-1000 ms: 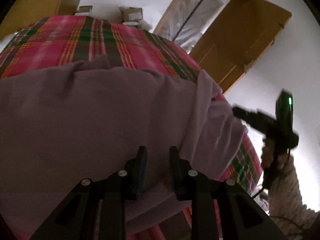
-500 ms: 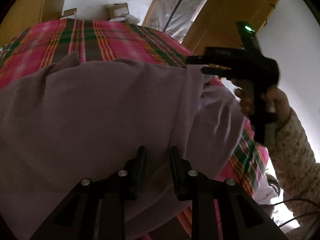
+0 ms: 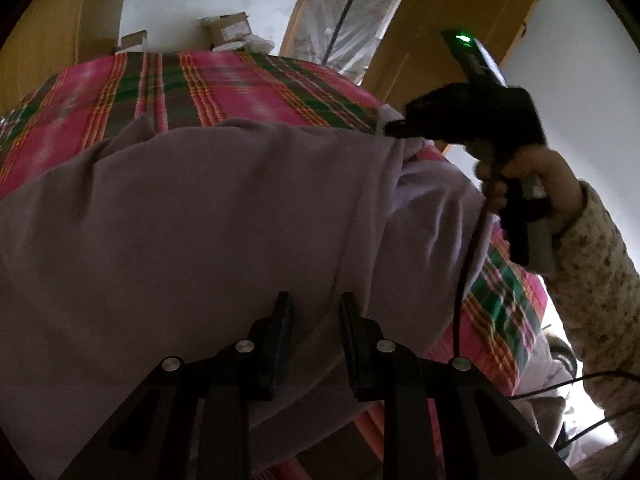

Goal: Fold clothes

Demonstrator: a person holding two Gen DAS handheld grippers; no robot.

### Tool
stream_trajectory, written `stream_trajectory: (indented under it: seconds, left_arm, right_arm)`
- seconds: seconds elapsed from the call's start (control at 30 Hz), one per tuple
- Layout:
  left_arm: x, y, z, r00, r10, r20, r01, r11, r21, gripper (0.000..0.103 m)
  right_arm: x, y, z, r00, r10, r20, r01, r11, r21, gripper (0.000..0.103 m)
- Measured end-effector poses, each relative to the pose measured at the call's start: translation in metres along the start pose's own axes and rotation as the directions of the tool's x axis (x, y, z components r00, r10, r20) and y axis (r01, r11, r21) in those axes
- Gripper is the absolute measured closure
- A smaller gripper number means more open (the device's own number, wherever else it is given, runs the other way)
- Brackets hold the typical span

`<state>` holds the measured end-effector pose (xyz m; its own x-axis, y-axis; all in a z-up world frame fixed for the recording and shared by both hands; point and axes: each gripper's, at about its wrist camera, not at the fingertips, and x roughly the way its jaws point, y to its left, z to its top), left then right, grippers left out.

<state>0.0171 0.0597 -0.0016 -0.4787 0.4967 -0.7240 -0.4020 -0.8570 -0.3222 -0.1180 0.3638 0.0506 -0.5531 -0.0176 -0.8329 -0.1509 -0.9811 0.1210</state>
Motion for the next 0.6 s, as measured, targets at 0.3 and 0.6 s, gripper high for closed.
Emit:
stream_trajectory:
  seconds: [0.3, 0.6]
  left_arm:
    - [0.001, -0.017, -0.006, 0.998, 0.059, 0.007, -0.059, 0.996, 0.065, 0.078]
    - [0.004, -0.024, -0.009, 0.995, 0.096, 0.001, -0.096, 0.99, 0.099, 0.078]
  right_arm:
    - [-0.037, -0.042, -0.027, 0.998, 0.021, 0.06, -0.027, 0.994, 0.102, 0.102]
    - [-0.034, -0.062, -0.042, 0.985, 0.153, 0.076, -0.164, 0.974, 0.156, 0.088]
